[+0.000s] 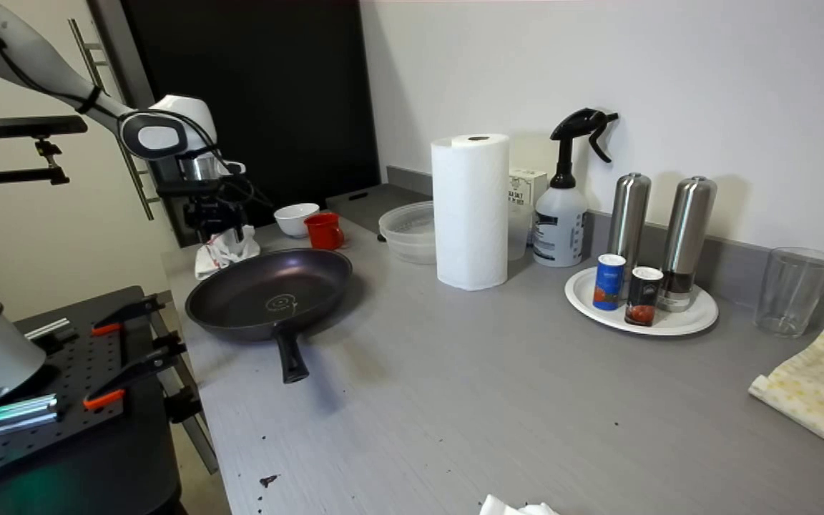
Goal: Clean the pan
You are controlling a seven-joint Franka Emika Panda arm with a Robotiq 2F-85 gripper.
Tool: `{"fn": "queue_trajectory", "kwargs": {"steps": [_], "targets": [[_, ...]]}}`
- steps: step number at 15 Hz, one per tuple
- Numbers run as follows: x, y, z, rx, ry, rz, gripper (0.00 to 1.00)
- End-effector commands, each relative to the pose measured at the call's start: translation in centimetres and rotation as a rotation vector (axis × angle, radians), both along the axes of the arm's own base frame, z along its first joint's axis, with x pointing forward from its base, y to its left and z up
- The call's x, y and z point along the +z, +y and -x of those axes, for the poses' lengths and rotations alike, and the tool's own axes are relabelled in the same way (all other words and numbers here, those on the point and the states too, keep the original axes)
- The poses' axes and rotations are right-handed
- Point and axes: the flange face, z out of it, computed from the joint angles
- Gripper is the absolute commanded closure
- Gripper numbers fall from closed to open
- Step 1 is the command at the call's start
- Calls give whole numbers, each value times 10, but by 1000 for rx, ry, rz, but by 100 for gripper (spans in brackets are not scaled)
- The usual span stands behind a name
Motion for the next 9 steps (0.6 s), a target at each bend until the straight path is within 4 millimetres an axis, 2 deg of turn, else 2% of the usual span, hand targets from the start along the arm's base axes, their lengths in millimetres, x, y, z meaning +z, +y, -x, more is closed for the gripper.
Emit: {"fn": "queue_trajectory", "kwargs": {"steps": [1, 9], "targets": [[26, 4, 15, -5, -34, 22, 0], [71, 7, 23, -30, -117, 41, 0]]}}
